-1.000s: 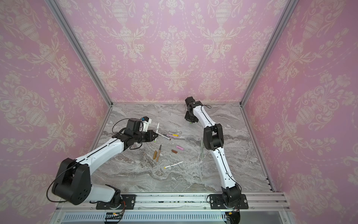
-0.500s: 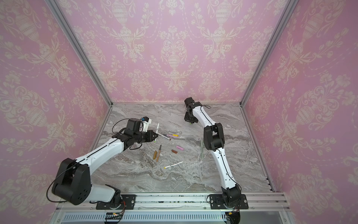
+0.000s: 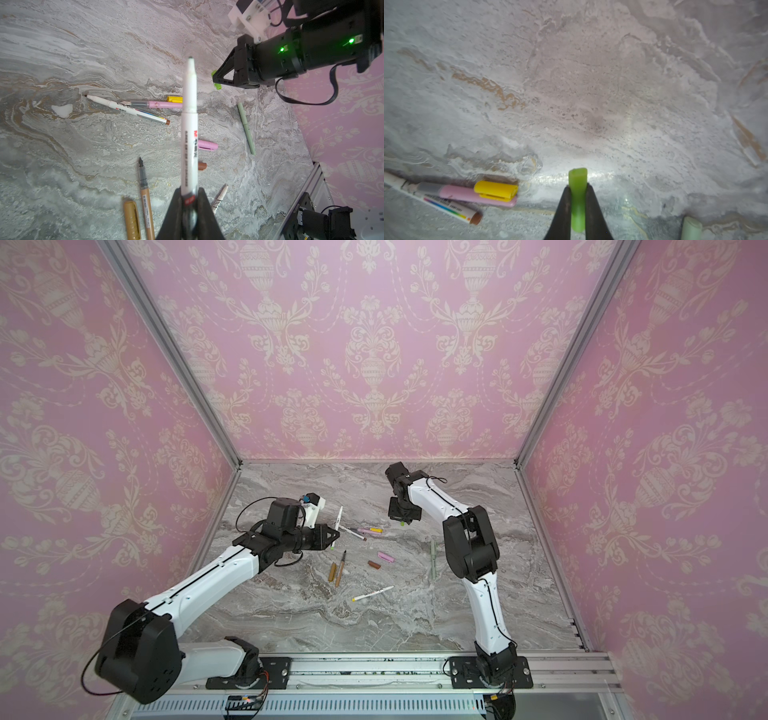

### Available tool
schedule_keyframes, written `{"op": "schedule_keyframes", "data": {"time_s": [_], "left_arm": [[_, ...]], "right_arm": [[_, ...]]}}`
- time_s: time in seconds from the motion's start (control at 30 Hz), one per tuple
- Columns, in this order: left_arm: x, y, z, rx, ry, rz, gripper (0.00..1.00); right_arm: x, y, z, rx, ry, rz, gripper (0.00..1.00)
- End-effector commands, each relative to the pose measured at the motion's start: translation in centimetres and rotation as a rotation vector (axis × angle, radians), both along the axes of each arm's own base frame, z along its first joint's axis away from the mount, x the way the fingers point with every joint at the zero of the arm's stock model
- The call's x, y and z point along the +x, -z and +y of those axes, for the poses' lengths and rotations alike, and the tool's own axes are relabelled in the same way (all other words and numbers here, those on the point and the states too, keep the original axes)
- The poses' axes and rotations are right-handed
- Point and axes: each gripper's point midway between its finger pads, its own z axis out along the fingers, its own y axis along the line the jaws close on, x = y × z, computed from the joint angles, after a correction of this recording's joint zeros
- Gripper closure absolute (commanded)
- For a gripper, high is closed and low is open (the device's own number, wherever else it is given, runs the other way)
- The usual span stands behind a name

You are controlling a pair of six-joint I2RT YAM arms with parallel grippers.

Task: Insert the pens into the pen caps
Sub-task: 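Lower the right gripper onto the light-green cap and grasp it, then lift the light-green cap and carry it above the marker tip in the left gripper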

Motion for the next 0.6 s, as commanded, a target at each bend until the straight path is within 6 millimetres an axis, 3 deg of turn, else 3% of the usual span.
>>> {"op": "schedule_keyframes", "data": {"time_s": [0.0,0.27,0.4,0.57], "left_arm": [[-1.7,0.1,-0.7,0.042,0.062,-0.029,1.0],[-3.8,-1.3,-4.0,-0.031,0.137,-0.083,1.0],[-3.8,-1.4,-5.0,-0.047,0.145,-0.083,1.0],[-3.4,-1.6,-6.1,-0.075,0.144,-0.088,1.0]], "right_arm": [[0.1,-4.9,0.5,0.11,0.041,-0.111,1.0],[-2.0,-12.6,2.9,0.408,0.069,-0.221,1.0],[-3.2,-14.3,5.0,0.531,0.045,-0.222,1.0],[-4.6,-15.1,7.3,0.601,0.012,-0.211,1.0]]}}
